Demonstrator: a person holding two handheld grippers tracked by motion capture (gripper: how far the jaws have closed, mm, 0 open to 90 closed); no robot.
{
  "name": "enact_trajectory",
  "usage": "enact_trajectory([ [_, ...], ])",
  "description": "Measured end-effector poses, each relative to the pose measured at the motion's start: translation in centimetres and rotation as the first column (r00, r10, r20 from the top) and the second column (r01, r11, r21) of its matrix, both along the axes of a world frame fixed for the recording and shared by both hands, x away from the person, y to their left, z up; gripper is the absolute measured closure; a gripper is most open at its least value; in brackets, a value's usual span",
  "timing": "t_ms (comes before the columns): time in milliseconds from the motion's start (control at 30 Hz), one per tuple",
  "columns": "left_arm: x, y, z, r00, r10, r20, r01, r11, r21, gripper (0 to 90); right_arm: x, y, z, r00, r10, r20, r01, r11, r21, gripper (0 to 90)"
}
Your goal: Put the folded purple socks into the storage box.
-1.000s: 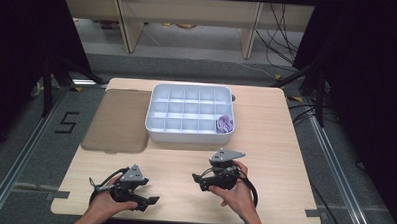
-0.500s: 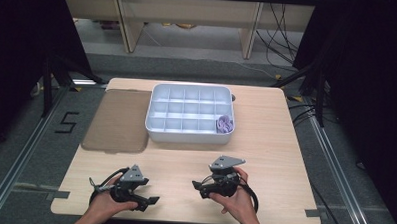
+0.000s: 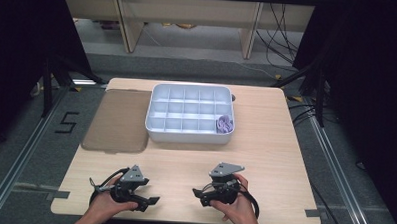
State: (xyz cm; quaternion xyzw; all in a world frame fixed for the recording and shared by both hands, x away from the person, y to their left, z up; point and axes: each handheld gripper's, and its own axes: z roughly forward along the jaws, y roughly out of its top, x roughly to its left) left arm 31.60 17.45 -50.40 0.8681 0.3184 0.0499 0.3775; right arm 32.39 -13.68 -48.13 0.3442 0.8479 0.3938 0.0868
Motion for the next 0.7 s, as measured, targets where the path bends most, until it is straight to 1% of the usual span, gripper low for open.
enact_trajectory([
  [33, 0.0, 0.0, 0.0, 1.0000, 0.003, 0.005, -0.003, 1.0000, 0.004, 23.3, -0.2, 0.0, 0.0, 0.9998, -0.008, -0.018, 0.008, 1.000, 0.002, 17.9],
  [100, 0.0, 0.0, 0.0, 0.9999, -0.006, 0.014, 0.006, 0.9999, 0.009, 23.3, -0.3, 0.0, -0.1, 1.0000, 0.003, -0.008, -0.003, 1.000, -0.002, 17.9],
  [133, 0.0, 0.0, 0.1, 0.9999, -0.005, 0.014, 0.004, 0.9998, 0.019, 23.3, -0.3, -0.1, -0.2, 0.9999, 0.014, -0.009, -0.014, 1.000, -0.008, 17.9],
  [167, 0.0, 0.0, 0.1, 0.9999, -0.005, 0.010, 0.005, 1.0000, 0.005, 23.3, -0.4, -0.1, -0.2, 0.9999, 0.009, -0.011, -0.009, 1.000, -0.008, 17.8],
  [200, 0.0, 0.0, 0.1, 0.9999, -0.012, 0.011, 0.012, 0.9999, 0.010, 23.3, -0.5, -0.1, -0.4, 1.0000, 0.004, -0.004, -0.004, 1.000, 0.005, 17.7],
  [233, 0.0, 0.0, 0.1, 0.9999, -0.012, 0.012, 0.012, 0.9999, 0.008, 23.3, -0.6, -0.1, -0.4, 0.9999, -0.002, -0.012, 0.002, 1.000, -0.002, 17.7],
  [267, 0.0, 0.0, 0.1, 0.9998, -0.017, 0.013, 0.017, 0.9998, 0.010, 23.3, -0.7, -0.2, -0.4, 0.9998, 0.008, -0.017, -0.008, 1.000, -0.017, 17.6],
  [300, 0.0, 0.0, 0.1, 0.9998, -0.017, 0.014, 0.016, 0.9998, 0.010, 23.3, -0.7, -0.1, -0.7, 1.0000, 0.001, -0.002, -0.001, 1.000, -0.002, 17.3],
  [333, 0.0, 0.0, 0.1, 0.9998, -0.017, 0.013, 0.016, 0.9998, 0.010, 23.3, -0.7, -0.3, -0.6, 0.9996, 0.018, -0.020, -0.019, 1.000, -0.020, 17.2],
  [400, 0.0, 0.0, 0.1, 0.9998, -0.017, 0.013, 0.017, 0.9998, 0.009, 23.3, -1.0, -0.3, -0.6, 0.9997, 0.001, -0.023, -0.002, 1.000, -0.022, 17.0],
  [433, 0.0, 0.0, 0.1, 0.9998, -0.017, 0.012, 0.017, 0.9998, 0.010, 23.3, -1.1, -0.3, -0.7, 0.9996, 0.004, -0.026, -0.005, 1.000, -0.030, 16.9],
  [500, 0.0, 0.0, 0.1, 0.9998, -0.016, 0.012, 0.016, 0.9998, 0.009, 23.3, -1.2, -0.3, -0.8, 0.9998, 0.005, -0.020, -0.005, 1.000, -0.030, 16.9],
  [600, 0.0, 0.0, 0.1, 0.9998, -0.019, 0.009, 0.019, 0.9998, 0.010, 23.3, -1.4, -0.4, -0.8, 0.9996, 0.012, -0.026, -0.013, 0.999, -0.040, 16.9],
  [633, 0.0, 0.0, 0.1, 0.9998, -0.017, 0.012, 0.017, 0.9998, 0.010, 23.3, -1.5, -0.4, -0.9, 0.9995, 0.003, -0.032, -0.004, 0.999, -0.042, 17.0],
  [667, 0.0, 0.0, 0.0, 0.9998, -0.015, 0.013, 0.015, 0.9998, 0.009, 23.3, -1.5, -0.4, -1.1, 1.0000, 0.000, -0.010, 0.000, 1.000, -0.026, 17.0],
  [700, 0.0, 0.0, 0.1, 0.9998, -0.016, 0.014, 0.016, 0.9998, 0.010, 23.3, -1.6, -0.5, -1.0, 0.9998, 0.000, -0.022, 0.000, 0.999, -0.037, 17.0],
])
